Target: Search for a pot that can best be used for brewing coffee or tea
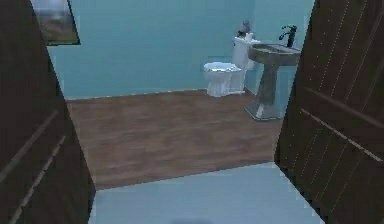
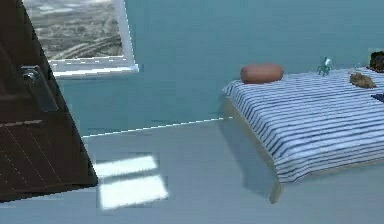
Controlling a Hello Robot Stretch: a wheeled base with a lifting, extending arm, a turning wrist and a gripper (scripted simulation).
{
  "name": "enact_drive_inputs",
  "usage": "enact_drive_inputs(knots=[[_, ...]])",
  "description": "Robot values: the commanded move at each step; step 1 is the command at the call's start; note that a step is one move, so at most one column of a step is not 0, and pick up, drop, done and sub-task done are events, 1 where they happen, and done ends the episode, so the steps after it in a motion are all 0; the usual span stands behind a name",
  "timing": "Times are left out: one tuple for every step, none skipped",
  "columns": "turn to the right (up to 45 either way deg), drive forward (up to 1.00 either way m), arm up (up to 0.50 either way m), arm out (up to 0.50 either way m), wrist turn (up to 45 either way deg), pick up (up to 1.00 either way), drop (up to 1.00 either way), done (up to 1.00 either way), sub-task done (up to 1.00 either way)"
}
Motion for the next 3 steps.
enact_drive_inputs(knots=[[0.0, 0.20, 0.00, 0.00, 0.0, 0.00, 0.00, 0.00, 0.00], [-12.0, 0.00, 0.00, 0.00, 0.0, 0.00, 0.00, 0.00, 0.00], [0.0, 1.00, 0.00, 0.00, 0.0, 0.00, 0.00, 0.00, 0.00]])
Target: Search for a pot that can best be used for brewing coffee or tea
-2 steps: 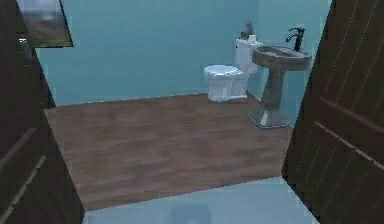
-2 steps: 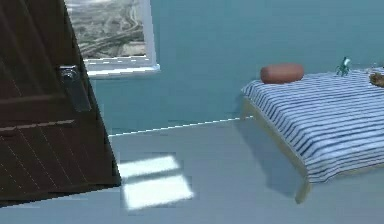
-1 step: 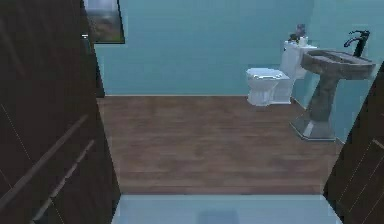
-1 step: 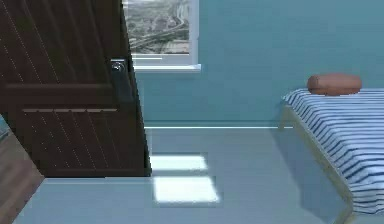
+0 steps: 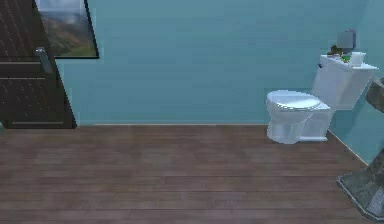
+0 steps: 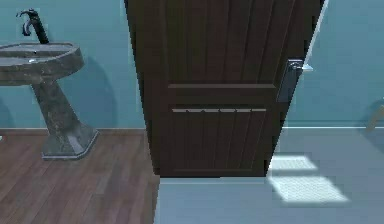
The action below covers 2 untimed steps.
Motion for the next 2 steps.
enact_drive_inputs(knots=[[0.0, 0.50, 0.00, 0.00, 0.0, 0.00, 0.00, 0.00, 0.00], [-42.0, 0.00, 0.00, 0.00, 0.0, 0.00, 0.00, 0.00, 0.00]])
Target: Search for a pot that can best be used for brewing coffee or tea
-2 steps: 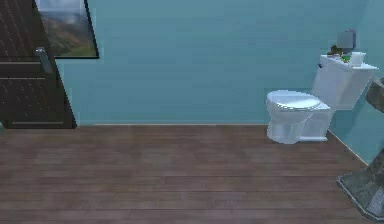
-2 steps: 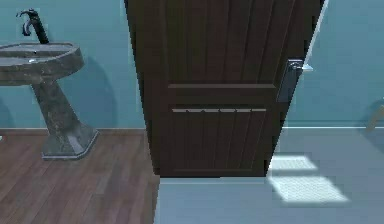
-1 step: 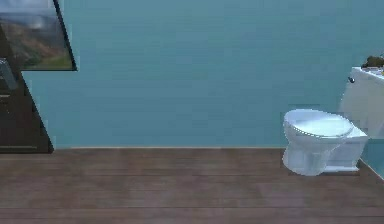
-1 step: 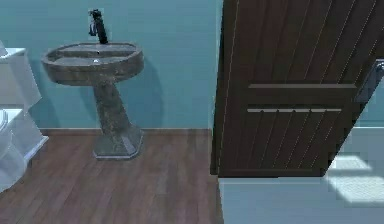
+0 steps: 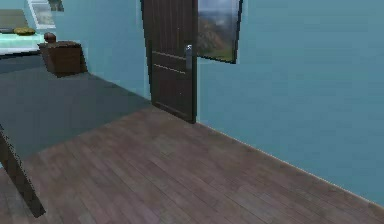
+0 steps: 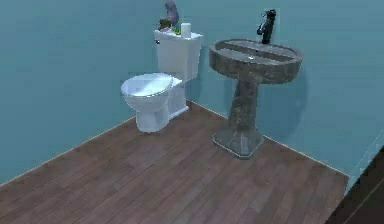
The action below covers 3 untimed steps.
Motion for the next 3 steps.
enact_drive_inputs(knots=[[0.0, 0.45, 0.00, 0.00, 0.0, 0.00, 0.00, 0.00, 0.00], [-18.0, 0.00, 0.00, 0.00, 0.0, 0.00, 0.00, 0.00, 0.00], [0.0, 1.00, 0.00, 0.00, 0.0, 0.00, 0.00, 0.00, 0.00]])
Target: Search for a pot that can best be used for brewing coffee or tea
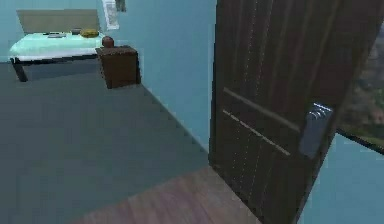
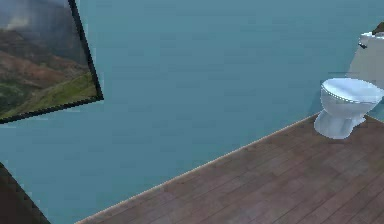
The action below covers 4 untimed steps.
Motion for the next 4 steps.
enact_drive_inputs(knots=[[0.0, 0.10, 0.00, 0.00, 0.0, 0.00, 0.00, 0.00, 0.00], [-27.0, 0.00, 0.00, 0.00, 0.0, 0.00, 0.00, 0.00, 0.00], [0.0, 0.45, 0.00, 0.00, 0.0, 0.00, 0.00, 0.00, 0.00], [-27.0, 0.00, 0.00, 0.00, 0.0, 0.00, 0.00, 0.00, 0.00]])
